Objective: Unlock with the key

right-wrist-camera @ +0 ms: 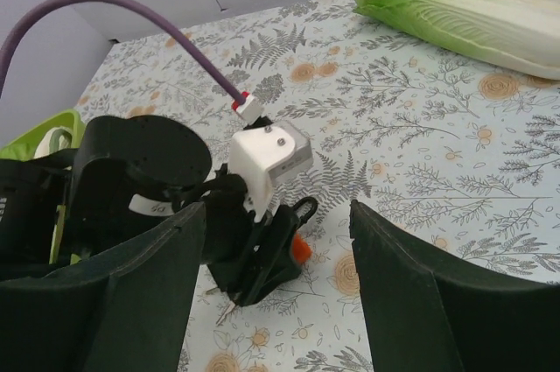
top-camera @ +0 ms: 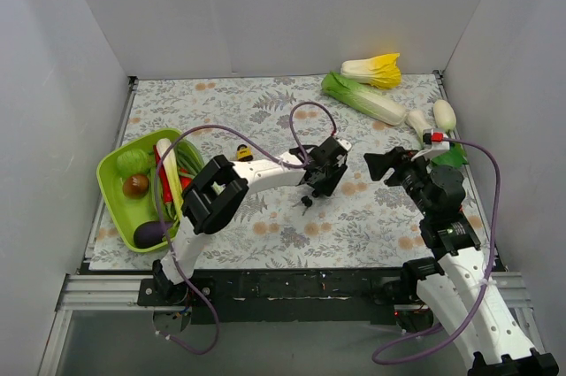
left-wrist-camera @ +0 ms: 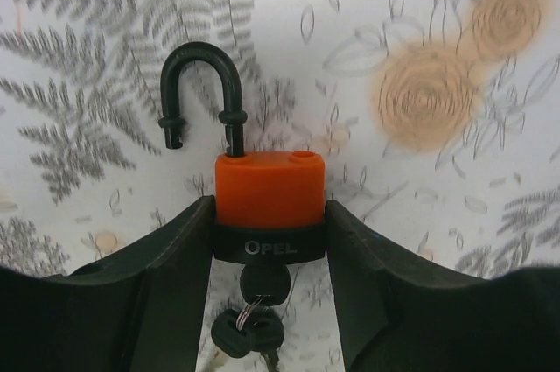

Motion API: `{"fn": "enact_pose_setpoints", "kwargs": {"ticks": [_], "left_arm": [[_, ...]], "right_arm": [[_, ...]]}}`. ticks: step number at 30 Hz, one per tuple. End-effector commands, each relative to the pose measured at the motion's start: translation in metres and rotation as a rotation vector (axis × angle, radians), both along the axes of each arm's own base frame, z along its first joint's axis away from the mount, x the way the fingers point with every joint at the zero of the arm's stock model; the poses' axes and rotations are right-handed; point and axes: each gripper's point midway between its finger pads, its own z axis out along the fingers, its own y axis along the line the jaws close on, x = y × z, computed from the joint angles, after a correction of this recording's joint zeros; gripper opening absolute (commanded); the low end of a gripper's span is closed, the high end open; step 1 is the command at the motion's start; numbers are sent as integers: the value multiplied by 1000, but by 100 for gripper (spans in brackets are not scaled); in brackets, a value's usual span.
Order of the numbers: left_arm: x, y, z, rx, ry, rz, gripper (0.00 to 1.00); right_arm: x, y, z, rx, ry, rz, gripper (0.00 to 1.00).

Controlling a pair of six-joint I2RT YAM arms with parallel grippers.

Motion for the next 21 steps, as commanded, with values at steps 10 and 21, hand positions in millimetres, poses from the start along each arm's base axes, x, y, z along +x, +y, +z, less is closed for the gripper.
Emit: {"fn": "enact_pose_setpoints", "kwargs": {"ticks": [10,21], "left_arm": [[89,-19,-24,66,46,201,2],[99,-16,-20,20,45,239,36]], "right_arm": [[-6,-2,1,-37,-1,10,74],[-8,0,-7,-35,24,25,75]]}}
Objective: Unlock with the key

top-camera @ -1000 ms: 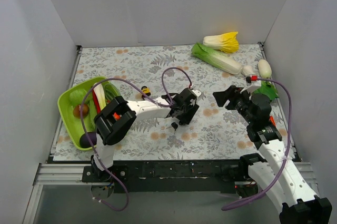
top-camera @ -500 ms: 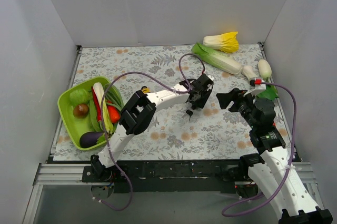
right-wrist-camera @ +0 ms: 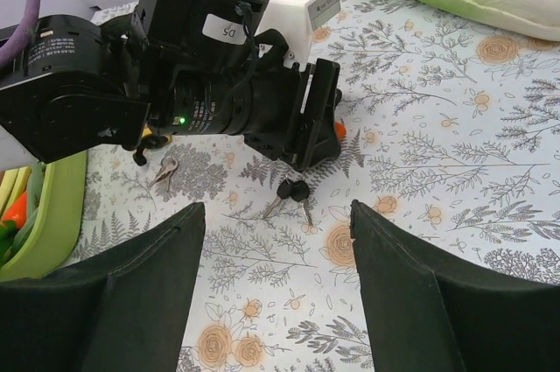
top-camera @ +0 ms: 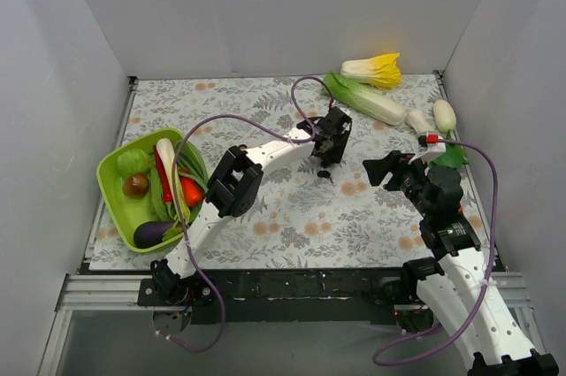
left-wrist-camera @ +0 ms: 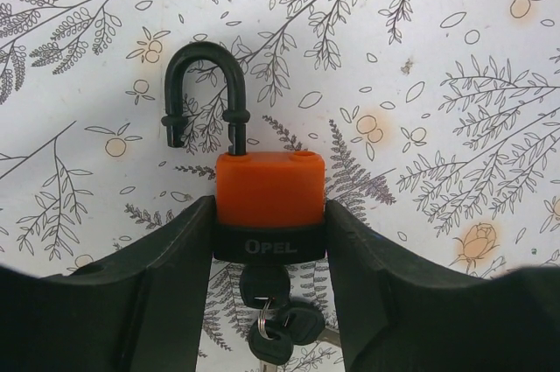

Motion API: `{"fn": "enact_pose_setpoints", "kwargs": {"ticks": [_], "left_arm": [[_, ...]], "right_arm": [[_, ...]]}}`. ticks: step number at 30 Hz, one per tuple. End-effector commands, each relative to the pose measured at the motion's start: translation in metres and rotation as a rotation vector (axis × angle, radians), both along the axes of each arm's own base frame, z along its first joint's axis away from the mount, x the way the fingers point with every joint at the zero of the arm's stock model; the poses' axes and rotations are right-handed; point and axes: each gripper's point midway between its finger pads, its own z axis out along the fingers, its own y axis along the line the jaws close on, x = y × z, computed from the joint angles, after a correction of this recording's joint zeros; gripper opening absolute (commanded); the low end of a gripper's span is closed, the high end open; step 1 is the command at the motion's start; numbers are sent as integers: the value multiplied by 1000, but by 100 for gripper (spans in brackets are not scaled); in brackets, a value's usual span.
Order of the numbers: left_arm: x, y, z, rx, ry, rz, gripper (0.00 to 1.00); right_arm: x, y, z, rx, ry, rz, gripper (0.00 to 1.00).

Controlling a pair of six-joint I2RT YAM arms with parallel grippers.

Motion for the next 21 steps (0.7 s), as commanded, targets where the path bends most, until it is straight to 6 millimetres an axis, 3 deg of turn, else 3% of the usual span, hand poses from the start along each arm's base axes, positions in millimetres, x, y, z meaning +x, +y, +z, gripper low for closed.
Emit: {"fn": "enact_pose_setpoints", "kwargs": {"ticks": [1,3,10,13,16,18,21], "left_arm": [[-16,19,-18,56,77,18,45],[-14,15,-12,38,64,18,61],[-4,10,16,-9,0,27,87],[0,2,42,-69,-44,13,98],[3,-6,81,-151,-122,-4,98],[4,-9,121,-234,-196,-12,98],[-3,2,131,-257,-237,-20,98]], "right_arm": [[1,2,9,3,-33,17,75],[1,3,8,5,-31,20,75],[-2,0,10,-6,-35,16,75],[-4,-1,8,-6,-30,11,75],[-5,-1,10,-5,-36,10,75],[-6,-2,14,-5,-53,10,75],[-9,-3,20,-8,-75,8,75]]}}
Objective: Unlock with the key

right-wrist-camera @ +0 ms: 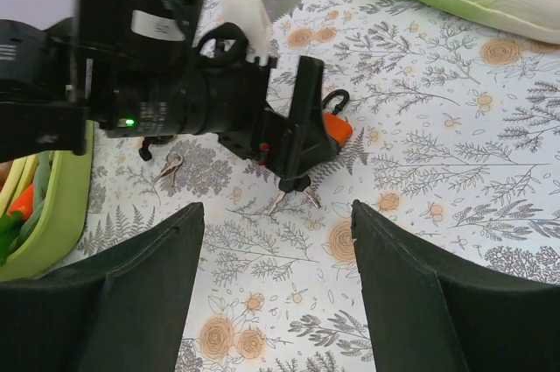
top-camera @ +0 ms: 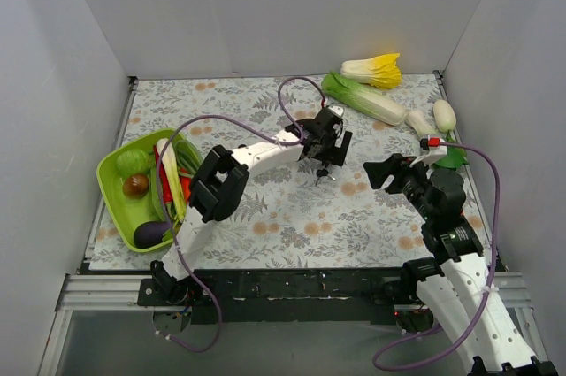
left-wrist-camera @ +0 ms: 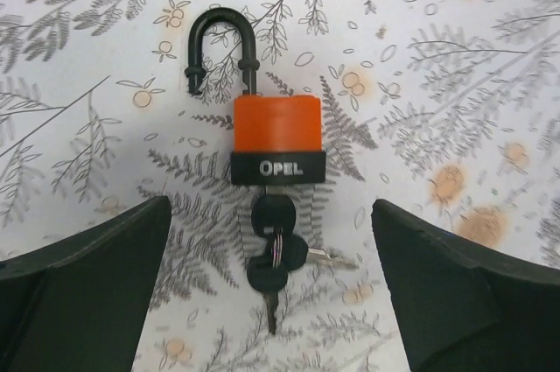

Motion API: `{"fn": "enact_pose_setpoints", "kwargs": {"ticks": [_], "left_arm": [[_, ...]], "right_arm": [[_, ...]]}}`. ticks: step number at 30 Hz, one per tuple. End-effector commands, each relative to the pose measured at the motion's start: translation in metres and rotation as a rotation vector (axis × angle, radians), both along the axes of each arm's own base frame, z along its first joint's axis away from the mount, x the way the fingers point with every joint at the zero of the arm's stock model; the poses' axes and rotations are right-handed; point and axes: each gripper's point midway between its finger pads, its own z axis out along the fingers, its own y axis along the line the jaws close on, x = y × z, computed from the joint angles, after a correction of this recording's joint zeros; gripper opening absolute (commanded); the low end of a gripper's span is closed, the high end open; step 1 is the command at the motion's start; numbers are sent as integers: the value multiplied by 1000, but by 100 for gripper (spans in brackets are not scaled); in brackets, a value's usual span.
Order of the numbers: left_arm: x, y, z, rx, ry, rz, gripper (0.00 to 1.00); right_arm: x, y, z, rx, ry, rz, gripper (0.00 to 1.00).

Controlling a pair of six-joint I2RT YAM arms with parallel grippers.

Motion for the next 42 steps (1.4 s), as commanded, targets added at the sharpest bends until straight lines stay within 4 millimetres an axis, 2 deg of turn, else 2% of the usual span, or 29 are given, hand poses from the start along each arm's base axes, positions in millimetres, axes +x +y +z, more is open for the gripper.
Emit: {"fn": "enact_pose_setpoints", "kwargs": {"ticks": [1,4,5,7,8,10,11,12,14,15,17,18,20,21,23,25,26,27,28,29,30,31,32,33,34,35,37,38,42], "left_arm": [[0,5,114,-187,-202,-15,98],[-7,24,124,-181,-227,-28,98],[-14,35,130,-184,-226,-38,98],[-13,58,132,-180,-217,-20,98],[-21,70,138,-197,-210,-27,98],[-15,97,147,-223,-204,22,98],[-22,107,150,-248,-191,17,98],[-12,128,156,-273,-192,73,98],[-8,145,164,-347,-195,88,98],[-4,171,165,-377,-195,131,98],[3,189,173,-426,-218,183,98],[6,209,171,-432,-222,223,98],[9,223,175,-436,-251,254,98],[11,236,172,-408,-271,292,98],[10,245,184,-389,-332,301,98],[6,252,191,-380,-377,304,98],[5,254,191,-368,-391,298,98],[3,255,191,-363,-396,297,98],[1,256,191,-358,-397,294,98],[1,257,191,-352,-400,291,98],[1,258,192,-346,-406,291,98],[1,259,193,-343,-409,294,98],[1,262,194,-337,-419,301,98],[1,262,195,-330,-424,297,98],[2,267,195,-315,-434,320,98],[2,271,197,-308,-443,337,98],[2,273,197,-302,-450,344,98],[2,274,197,-300,-451,346,98],[5,273,188,-291,-425,352,98]], "right_arm": [[-1,-5,19,-14,-73,-12,75],[-2,-5,21,-24,-86,-4,75],[-3,-3,21,-34,-93,11,75],[-4,1,17,-45,-75,40,74],[-3,3,17,-56,-76,56,73],[-3,12,18,-57,-71,110,68],[-2,14,18,-57,-67,122,67],[-1,18,15,-55,-49,138,65],[0,24,18,-40,-51,171,63],[1,29,15,-23,-31,184,61],[2,37,14,1,-16,206,60],[1,48,14,11,-11,237,59],[2,58,8,17,20,231,59],[-2,78,10,15,9,282,59],[4,93,-4,-19,51,259,59],[-2,121,-1,-10,47,329,59],[0,134,-16,-28,86,356,59],[-1,150,-8,-14,58,398,59],[-1,159,-9,-18,59,433,59],[4,171,-23,-62,72,470,59],[6,181,-25,-76,63,508,59],[8,195,-10,-75,19,576,60],[16,205,-30,-146,27,618,60],[21,211,-33,-179,15,649,60],[25,224,-21,-197,-10,706,60],[31,233,-45,-243,34,746,60],[35,249,-51,-297,5,857,60],[44,261,-61,-318,26,892,60],[54,286,-86,-357,52,1022,57]]}}
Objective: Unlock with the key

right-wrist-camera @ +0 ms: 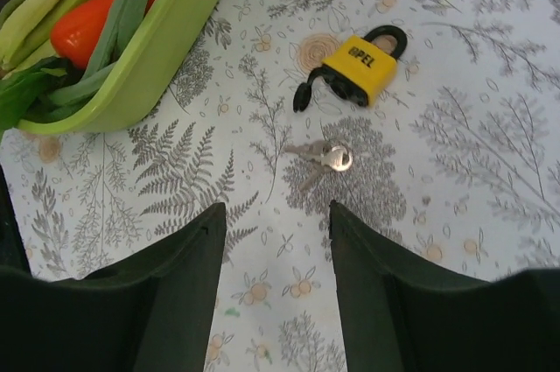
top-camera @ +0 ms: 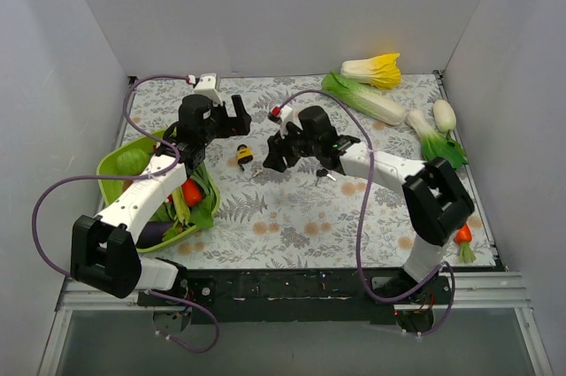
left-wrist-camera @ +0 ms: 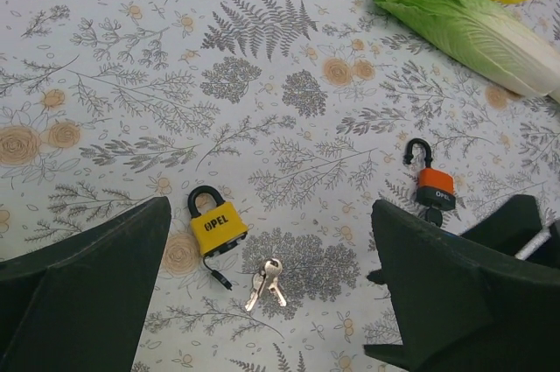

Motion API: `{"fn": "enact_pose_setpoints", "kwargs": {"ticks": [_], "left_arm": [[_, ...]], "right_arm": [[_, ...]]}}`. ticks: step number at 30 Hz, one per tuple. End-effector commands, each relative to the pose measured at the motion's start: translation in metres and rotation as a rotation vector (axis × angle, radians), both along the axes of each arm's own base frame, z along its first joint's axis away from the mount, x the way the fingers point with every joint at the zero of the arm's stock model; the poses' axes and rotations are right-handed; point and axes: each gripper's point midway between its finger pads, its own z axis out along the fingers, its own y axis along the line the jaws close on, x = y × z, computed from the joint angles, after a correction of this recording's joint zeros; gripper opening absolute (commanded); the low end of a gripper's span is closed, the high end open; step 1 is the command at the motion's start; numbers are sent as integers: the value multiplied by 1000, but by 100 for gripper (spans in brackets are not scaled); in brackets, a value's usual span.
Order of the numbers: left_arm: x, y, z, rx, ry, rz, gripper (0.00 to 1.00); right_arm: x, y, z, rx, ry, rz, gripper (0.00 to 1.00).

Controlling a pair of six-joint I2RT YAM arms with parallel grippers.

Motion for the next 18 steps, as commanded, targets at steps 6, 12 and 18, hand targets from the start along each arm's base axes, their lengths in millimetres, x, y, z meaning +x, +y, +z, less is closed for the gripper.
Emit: {"fn": "enact_pose_setpoints", "kwargs": {"ticks": [6,12,18], "left_arm": [[-1,4,5,7,-11,14,98],[-2,5,10,5,-26,19,98],[-3,3,10,2,-24,9,98]], "right_arm": [[10,49,-43,-82,19,339,56],[23,56,-75,-143,33,374,56],[30,58,-88,-157,10,374,55]]}}
